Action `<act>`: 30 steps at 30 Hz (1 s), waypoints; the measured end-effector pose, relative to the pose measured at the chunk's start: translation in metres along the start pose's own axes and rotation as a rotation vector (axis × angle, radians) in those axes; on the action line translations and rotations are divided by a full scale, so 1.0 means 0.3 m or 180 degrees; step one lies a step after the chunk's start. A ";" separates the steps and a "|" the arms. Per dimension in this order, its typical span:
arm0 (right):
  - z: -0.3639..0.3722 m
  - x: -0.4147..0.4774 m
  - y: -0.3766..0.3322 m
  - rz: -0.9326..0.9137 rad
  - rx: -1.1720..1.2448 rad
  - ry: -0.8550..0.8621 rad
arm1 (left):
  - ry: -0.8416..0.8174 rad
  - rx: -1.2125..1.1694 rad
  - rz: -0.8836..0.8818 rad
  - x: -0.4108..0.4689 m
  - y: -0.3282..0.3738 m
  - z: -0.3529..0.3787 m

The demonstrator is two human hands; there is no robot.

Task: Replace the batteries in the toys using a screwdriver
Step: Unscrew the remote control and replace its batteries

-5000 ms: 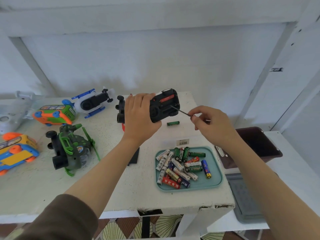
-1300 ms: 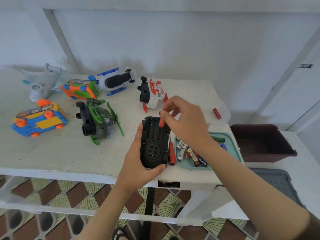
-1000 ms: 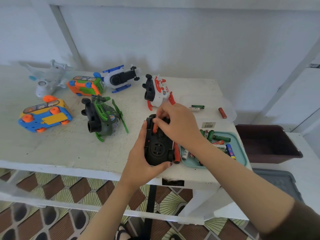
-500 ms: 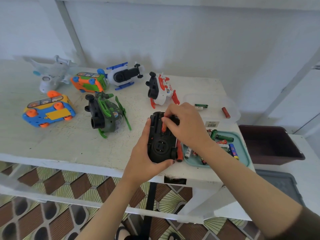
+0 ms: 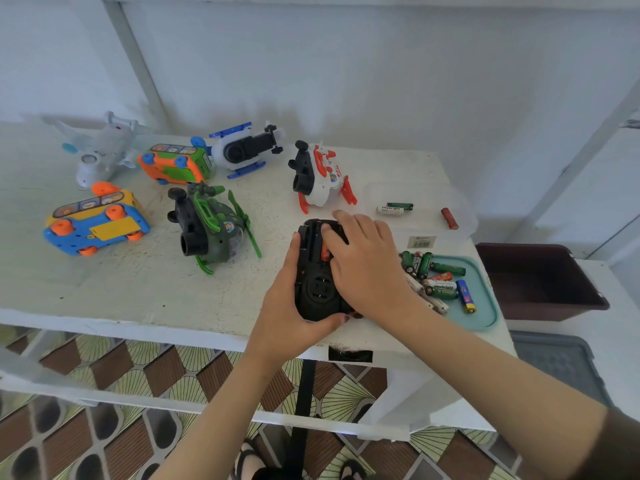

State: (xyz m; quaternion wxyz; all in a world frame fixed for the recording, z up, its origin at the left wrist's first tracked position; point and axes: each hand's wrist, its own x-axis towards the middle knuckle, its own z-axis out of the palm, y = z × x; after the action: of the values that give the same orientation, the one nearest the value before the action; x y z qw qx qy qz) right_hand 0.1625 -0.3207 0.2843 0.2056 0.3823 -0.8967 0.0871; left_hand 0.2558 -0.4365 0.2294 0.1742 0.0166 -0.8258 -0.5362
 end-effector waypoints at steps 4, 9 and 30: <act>-0.015 -0.005 0.001 0.0136 0.0373 -0.0121 | -0.0023 0.0010 0.0013 0.001 0.000 0.000; -0.049 -0.001 0.059 0.0167 0.1061 -0.0473 | 0.0017 0.0010 -0.0006 -0.004 -0.002 0.001; -0.064 -0.191 0.147 0.0860 0.0524 -0.0838 | 0.0043 0.0045 0.0102 -0.008 0.005 0.004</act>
State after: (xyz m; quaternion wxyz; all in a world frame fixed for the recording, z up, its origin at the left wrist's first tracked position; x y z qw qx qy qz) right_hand 0.1722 -0.2468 0.2768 0.0411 0.2821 -0.9488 0.1361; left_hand 0.2578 -0.4342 0.2297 0.1882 0.0083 -0.8285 -0.5274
